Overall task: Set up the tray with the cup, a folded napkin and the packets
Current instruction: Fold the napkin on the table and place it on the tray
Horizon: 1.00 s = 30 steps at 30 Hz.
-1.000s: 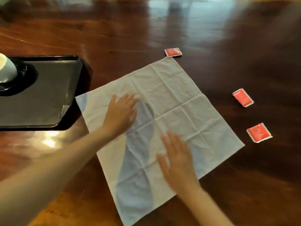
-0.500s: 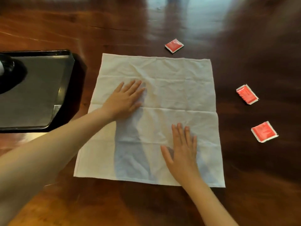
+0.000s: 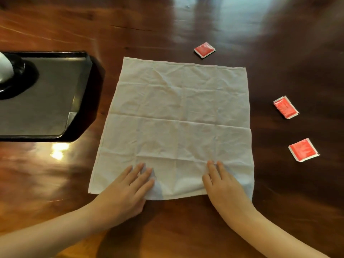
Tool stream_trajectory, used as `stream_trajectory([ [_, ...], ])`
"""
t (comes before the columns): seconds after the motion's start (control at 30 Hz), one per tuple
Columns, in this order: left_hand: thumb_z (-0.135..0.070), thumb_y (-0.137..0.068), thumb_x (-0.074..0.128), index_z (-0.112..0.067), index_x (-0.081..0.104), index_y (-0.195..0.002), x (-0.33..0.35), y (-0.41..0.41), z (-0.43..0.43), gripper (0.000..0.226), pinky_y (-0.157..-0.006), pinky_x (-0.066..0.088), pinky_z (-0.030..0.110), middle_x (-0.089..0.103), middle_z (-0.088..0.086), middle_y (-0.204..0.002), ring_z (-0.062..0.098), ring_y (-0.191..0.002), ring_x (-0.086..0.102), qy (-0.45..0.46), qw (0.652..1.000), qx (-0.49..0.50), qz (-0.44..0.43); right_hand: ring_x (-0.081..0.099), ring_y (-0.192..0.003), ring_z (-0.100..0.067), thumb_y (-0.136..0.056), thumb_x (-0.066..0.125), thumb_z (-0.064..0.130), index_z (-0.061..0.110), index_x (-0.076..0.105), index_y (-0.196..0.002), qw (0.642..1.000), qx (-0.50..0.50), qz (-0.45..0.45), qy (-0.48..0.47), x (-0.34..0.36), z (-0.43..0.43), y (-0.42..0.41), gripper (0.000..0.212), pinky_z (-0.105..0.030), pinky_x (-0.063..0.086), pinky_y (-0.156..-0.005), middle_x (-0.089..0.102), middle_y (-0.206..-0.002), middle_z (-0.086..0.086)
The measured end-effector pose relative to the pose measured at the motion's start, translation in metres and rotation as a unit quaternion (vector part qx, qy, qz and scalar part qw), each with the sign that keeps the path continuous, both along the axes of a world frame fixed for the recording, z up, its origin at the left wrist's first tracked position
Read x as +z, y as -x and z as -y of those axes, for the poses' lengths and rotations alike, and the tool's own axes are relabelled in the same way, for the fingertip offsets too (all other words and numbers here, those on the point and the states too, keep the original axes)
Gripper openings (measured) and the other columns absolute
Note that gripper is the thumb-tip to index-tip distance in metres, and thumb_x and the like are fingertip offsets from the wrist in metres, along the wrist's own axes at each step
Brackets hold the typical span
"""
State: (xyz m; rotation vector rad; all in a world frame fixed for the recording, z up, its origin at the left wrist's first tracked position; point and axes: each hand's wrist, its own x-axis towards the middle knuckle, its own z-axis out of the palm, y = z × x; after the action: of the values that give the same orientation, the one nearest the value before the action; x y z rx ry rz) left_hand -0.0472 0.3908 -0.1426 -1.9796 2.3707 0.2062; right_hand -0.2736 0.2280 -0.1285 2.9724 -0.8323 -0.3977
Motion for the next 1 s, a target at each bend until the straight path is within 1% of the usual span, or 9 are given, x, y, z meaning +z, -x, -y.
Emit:
stream_trajectory([
  [0.1, -0.006, -0.075, 0.065, -0.005, 0.064, -0.107, 0.005, 0.000, 0.009, 0.032, -0.086, 0.053, 0.046, 0.066, 0.016, -0.116, 0.036, -0.109, 0.061, 0.025, 0.999, -0.006, 0.024, 0.071, -0.082, -0.033, -0.047, 0.085, 0.002, 0.005, 0.067, -0.077, 0.999, -0.004, 0.035, -0.012, 0.006, 0.007, -0.004, 0.035, -0.032, 0.057, -0.054, 0.072, -0.091, -0.018],
  [0.2, -0.004, -0.079, 0.050, -0.007, 0.070, -0.090, 0.006, 0.002, 0.018, 0.023, -0.075, 0.059, 0.037, 0.071, 0.014, -0.101, 0.032, -0.099, 0.067, 0.049, 0.999, 0.002, 0.016, 0.058, -0.048, -0.022, -0.055, 0.078, 0.003, 0.010, 0.056, -0.073, 0.989, -0.077, 0.105, -0.066, 0.019, 0.021, -0.012, 0.029, -0.026, 0.041, -0.034, 0.059, -0.061, -0.004],
  [0.37, -0.004, -0.067, 0.064, -0.013, 0.060, -0.088, 0.019, -0.028, 0.041, 0.023, -0.051, 0.053, 0.035, 0.064, 0.007, -0.086, 0.028, -0.073, 0.063, -0.005, 0.989, 0.130, -0.075, 0.041, -0.047, -0.011, -0.091, 0.048, 0.018, 0.018, 0.047, -0.088, 0.957, -0.218, 0.154, -0.115, 0.035, 0.059, -0.008, 0.004, -0.025, 0.032, -0.044, 0.048, -0.062, 0.005],
  [0.5, -0.007, -0.074, 0.054, -0.025, 0.061, -0.090, 0.052, -0.072, 0.058, 0.025, -0.060, 0.050, 0.033, 0.062, -0.010, -0.083, 0.015, -0.073, 0.060, -0.016, 0.956, 0.219, -0.193, 0.054, -0.068, -0.017, -0.094, 0.045, 0.020, 0.023, 0.043, -0.102, 0.957, -0.216, 0.145, -0.133, 0.049, 0.075, -0.013, 0.009, -0.033, 0.050, -0.063, 0.051, -0.084, 0.005],
  [0.6, 0.000, -0.078, 0.060, -0.031, 0.062, -0.087, 0.089, -0.101, 0.083, 0.032, -0.063, 0.051, 0.032, 0.066, -0.013, -0.081, 0.011, -0.074, 0.062, -0.027, 0.945, 0.240, -0.219, 0.057, -0.089, -0.018, -0.083, 0.053, 0.053, 0.027, 0.031, -0.126, 0.956, -0.192, 0.089, -0.203, 0.070, 0.089, -0.020, 0.055, -0.031, 0.049, -0.074, 0.040, -0.108, 0.011],
  [0.67, -0.004, -0.084, 0.057, -0.031, 0.062, -0.084, 0.114, -0.117, 0.103, 0.027, -0.063, 0.048, 0.024, 0.066, -0.010, -0.079, 0.008, -0.072, 0.062, -0.079, 0.940, 0.232, -0.239, 0.058, -0.087, -0.017, -0.075, 0.060, 0.058, 0.030, 0.023, -0.132, 0.978, -0.141, 0.025, -0.149, 0.081, 0.102, -0.028, 0.074, -0.029, 0.048, -0.069, 0.037, -0.117, 0.008],
  [0.8, -0.017, -0.088, 0.058, -0.026, 0.063, -0.081, 0.147, -0.142, 0.150, 0.013, -0.063, 0.045, 0.019, 0.064, -0.008, -0.077, 0.006, -0.072, 0.059, -0.172, 0.934, 0.217, -0.224, 0.059, -0.078, -0.024, -0.082, 0.059, 0.023, 0.024, 0.027, -0.132, 0.989, -0.123, 0.034, -0.074, 0.092, 0.137, -0.042, 0.059, -0.030, 0.041, -0.059, 0.035, -0.125, 0.002],
  [0.93, -0.017, -0.090, 0.055, -0.024, 0.065, -0.086, 0.150, -0.171, 0.203, 0.013, -0.076, 0.048, 0.029, 0.065, -0.002, -0.087, 0.014, -0.085, 0.062, -0.187, 0.912, 0.260, -0.257, 0.058, -0.090, -0.020, -0.086, 0.058, 0.015, 0.024, 0.050, -0.115, 0.956, -0.180, 0.131, -0.189, 0.102, 0.189, -0.056, 0.031, -0.035, 0.049, -0.080, 0.051, -0.113, 0.005],
  [1.0, -0.015, -0.089, 0.057, -0.021, 0.067, -0.086, 0.144, -0.186, 0.231, 0.012, -0.076, 0.050, 0.028, 0.067, 0.000, -0.088, 0.015, -0.085, 0.064, -0.198, 0.896, 0.290, -0.271, 0.058, -0.086, -0.014, -0.087, 0.059, 0.019, 0.027, 0.059, -0.099, 0.939, -0.207, 0.155, -0.227, 0.101, 0.217, -0.059, 0.014, -0.029, 0.047, -0.075, 0.060, -0.097, 0.007],
])
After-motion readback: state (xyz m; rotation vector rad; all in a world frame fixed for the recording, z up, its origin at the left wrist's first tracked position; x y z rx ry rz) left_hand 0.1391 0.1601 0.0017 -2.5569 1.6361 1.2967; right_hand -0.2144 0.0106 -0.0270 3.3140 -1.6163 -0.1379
